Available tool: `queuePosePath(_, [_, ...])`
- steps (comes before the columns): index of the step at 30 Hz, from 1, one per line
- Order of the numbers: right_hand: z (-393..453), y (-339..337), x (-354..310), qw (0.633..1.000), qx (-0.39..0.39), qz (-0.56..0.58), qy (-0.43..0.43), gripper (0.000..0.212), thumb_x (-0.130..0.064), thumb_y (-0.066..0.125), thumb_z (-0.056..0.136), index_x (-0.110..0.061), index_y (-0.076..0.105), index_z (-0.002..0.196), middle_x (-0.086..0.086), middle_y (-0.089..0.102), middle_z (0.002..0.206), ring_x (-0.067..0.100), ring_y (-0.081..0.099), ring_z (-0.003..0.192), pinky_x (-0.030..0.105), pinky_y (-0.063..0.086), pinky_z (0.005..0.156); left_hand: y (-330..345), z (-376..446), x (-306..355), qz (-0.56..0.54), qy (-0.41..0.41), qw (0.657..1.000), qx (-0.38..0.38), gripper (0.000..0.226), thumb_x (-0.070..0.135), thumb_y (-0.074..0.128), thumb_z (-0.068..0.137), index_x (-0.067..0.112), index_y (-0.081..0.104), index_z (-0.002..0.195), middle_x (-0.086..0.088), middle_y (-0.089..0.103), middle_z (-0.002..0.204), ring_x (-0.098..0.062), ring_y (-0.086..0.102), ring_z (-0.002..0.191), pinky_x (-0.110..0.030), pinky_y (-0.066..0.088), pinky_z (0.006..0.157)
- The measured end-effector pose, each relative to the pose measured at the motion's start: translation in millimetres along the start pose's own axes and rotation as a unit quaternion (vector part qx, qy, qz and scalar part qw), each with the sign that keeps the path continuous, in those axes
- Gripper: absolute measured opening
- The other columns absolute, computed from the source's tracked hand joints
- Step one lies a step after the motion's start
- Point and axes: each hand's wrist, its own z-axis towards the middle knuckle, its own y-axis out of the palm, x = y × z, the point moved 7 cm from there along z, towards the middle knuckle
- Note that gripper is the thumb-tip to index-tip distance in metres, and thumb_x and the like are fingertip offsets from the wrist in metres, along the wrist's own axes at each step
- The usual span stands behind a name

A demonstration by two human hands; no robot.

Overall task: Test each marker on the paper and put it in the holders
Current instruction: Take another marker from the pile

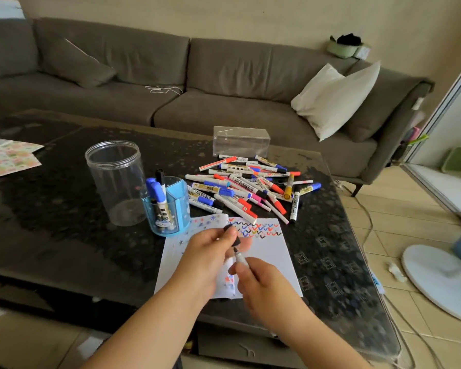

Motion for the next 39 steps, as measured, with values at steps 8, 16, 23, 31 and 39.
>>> queuePosePath(8, [8.8, -17.5, 21.6, 0.998, 0.021, 0.006, 0.054, 0.030, -0.025, 0.034, 0.102, -0.010, 0.059, 0.096, 0.002, 0.055, 0.070, 0.009, 0.045, 0.054, 0.021, 0.041, 0.058, -32.2, 23.3, 8.5, 0.169, 0.066, 0.975, 0.132, 0.026, 0.034, 0.057, 0.091, 0.021, 0.063, 0.113, 0.009, 0.062, 0.101, -0.008, 0.054, 0.094, -0.029, 0.041, 0.084])
queuePosePath(16, [47.4, -51.3, 32.8, 0.973, 0.098, 0.202, 0.046, 0.021, -0.010, 0.045, 0.098, -0.018, 0.065, 0.098, 0.013, 0.069, 0.093, 0.010, 0.059, 0.058, 0.020, 0.052, 0.059, -24.6, 45.2, -6.3, 0.359, 0.164, 0.914, 0.098, 0.016, 0.025, 0.067, 0.084, 0.020, 0.067, 0.100, 0.008, 0.063, 0.089, -0.005, 0.057, 0.081, -0.012, 0.039, 0.067])
queuePosePath(23, [86.1, -62.4, 63.4, 0.962, 0.094, 0.254, 0.040, 0.020, -0.005, 0.045, 0.097, -0.016, 0.061, 0.103, 0.002, 0.064, 0.073, 0.010, 0.054, 0.068, 0.026, 0.048, 0.069, -2.6, 68.8, -16.1, 0.435, 0.270, 0.858, 0.043, 0.022, 0.023, 0.065, 0.086, 0.015, 0.066, 0.106, 0.003, 0.063, 0.099, -0.008, 0.055, 0.087, -0.012, 0.043, 0.075])
queuePosePath(31, [111.6, -66.7, 61.1, 0.987, 0.157, 0.020, -0.013, 0.021, -0.037, 0.054, 0.092, -0.025, 0.069, 0.084, -0.011, 0.057, 0.061, -0.002, 0.047, 0.051, 0.011, 0.038, 0.048, -1.5, 81.2, -37.4, 0.488, 0.313, 0.813, 0.057, 0.031, 0.026, 0.077, 0.075, 0.008, 0.071, 0.099, -0.001, 0.052, 0.098, -0.016, 0.052, 0.093, -0.022, 0.044, 0.076])
queuePosePath(39, [121.2, -66.6, 69.9, 0.979, 0.198, 0.012, -0.047, 0.031, -0.013, 0.062, 0.088, 0.004, 0.043, 0.071, 0.008, 0.045, 0.058, 0.006, 0.032, 0.045, 0.015, 0.026, 0.040, -2.7, 84.5, -39.8, 0.477, 0.327, 0.814, 0.061, 0.032, 0.026, 0.076, 0.074, 0.006, 0.071, 0.098, 0.003, 0.047, 0.094, -0.014, 0.049, 0.091, -0.021, 0.040, 0.075])
